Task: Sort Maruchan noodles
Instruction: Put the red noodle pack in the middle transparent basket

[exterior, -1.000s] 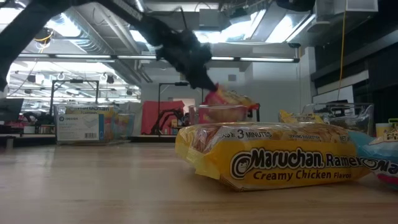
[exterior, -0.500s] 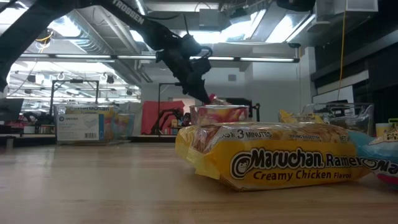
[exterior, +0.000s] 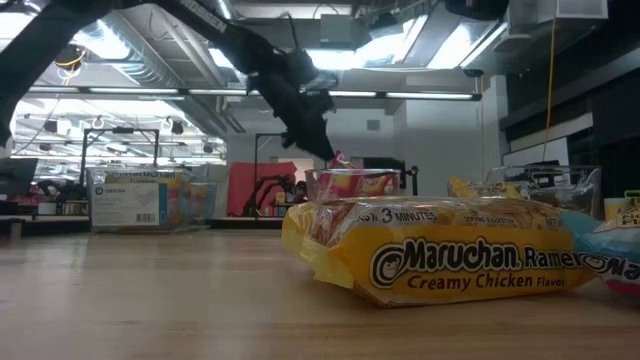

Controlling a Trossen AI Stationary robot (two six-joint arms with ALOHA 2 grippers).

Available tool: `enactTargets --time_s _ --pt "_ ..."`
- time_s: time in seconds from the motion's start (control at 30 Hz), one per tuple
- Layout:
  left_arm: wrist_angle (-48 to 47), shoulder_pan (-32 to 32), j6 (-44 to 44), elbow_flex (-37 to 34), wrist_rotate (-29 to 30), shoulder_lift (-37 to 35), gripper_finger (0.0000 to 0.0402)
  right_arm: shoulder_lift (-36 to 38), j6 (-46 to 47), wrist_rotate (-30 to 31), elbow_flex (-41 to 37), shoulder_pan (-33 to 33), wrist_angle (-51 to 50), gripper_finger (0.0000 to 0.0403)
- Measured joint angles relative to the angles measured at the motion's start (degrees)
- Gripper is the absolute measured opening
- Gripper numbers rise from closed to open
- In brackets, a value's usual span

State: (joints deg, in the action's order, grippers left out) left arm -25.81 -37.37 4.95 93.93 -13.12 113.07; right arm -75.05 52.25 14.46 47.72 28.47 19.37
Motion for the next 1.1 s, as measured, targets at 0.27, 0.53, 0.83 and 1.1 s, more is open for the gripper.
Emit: enactTargets --time_s 0.27,0.53,0.83,1.1 --pt "-6.8 -0.4 -4.4 0.1 -4.2 -9.5 0.0059 0.0 0.0 0.0 0.0 0.0 -0.3 0.0108" --pt "-19.4 6.1 -1.8 0.1 -4.6 -11.7 0.0055 0.0 -0.1 -0.2 0.0 0.0 -0.3 0.0108" --pt "-20.0 10.5 -0.9 0.0 -1.1 -6.3 0.0044 0.0 -0.1 -0.2 0.0 0.0 0.3 0.0108" --pt "-19.6 11.6 1.6 0.0 0.5 -4.4 0.0003 0.0 0.0 -2.6 0.0 0.0 0.2 0.0108"
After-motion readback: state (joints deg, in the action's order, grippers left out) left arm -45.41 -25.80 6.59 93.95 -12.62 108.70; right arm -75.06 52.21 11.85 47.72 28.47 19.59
